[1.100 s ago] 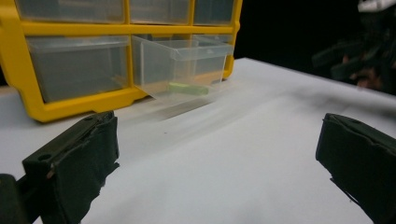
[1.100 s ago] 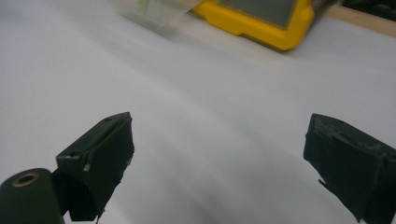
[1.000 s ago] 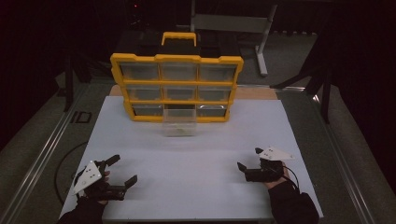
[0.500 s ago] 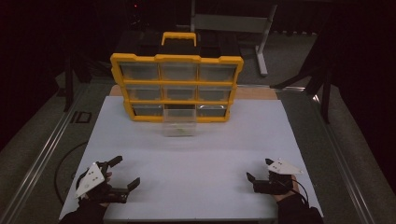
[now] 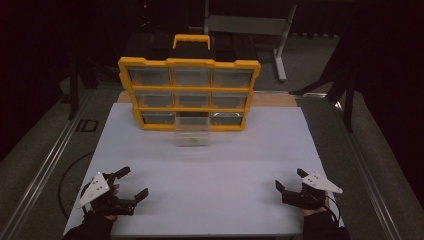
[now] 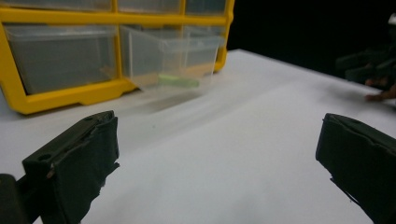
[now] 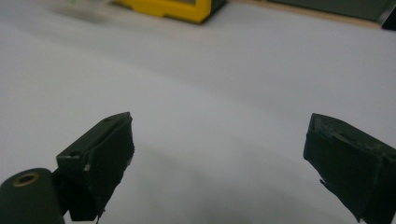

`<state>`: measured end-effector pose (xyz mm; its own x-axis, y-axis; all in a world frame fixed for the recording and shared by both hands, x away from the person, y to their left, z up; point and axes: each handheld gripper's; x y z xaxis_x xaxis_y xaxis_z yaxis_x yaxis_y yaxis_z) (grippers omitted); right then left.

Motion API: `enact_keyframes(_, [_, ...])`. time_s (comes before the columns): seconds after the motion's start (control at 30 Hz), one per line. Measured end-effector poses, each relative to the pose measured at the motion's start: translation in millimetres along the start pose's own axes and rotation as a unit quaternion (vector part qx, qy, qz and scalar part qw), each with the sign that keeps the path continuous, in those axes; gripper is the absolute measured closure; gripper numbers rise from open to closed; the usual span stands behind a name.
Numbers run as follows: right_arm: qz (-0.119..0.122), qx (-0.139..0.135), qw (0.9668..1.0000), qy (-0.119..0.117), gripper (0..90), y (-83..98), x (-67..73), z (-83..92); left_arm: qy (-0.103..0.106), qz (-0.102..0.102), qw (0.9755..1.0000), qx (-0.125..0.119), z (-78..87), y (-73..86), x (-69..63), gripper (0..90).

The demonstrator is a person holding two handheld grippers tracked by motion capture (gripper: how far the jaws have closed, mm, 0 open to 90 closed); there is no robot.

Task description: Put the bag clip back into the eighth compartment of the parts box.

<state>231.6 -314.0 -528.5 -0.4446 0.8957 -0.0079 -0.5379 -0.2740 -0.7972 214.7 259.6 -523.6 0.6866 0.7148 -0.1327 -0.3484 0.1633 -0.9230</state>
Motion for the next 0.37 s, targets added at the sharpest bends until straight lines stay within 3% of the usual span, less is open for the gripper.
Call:
enact_keyframes(0.17, [0.007, -0.011, 0.9999, 0.002, 8.3, -3.2, 4.5, -0.7, -0.003, -0.005, 1.0000, 0.001, -0.2, 0.7, 0.2, 0.0])
enact_keyframes(0.37, [0.009, -0.014, 0.9999, 0.000, 8.3, -5.4, 6.5, 0.6, -0.009, 0.005, 0.9999, -0.013, 1.5, 1.4, 3.1, 0.0])
Point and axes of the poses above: each handheld gripper's, and its own axes: z roughly backward along the jaws, y roughly out of its underside, x roughly to its left, and after that the axes turned 8 degrees about x, right-handed
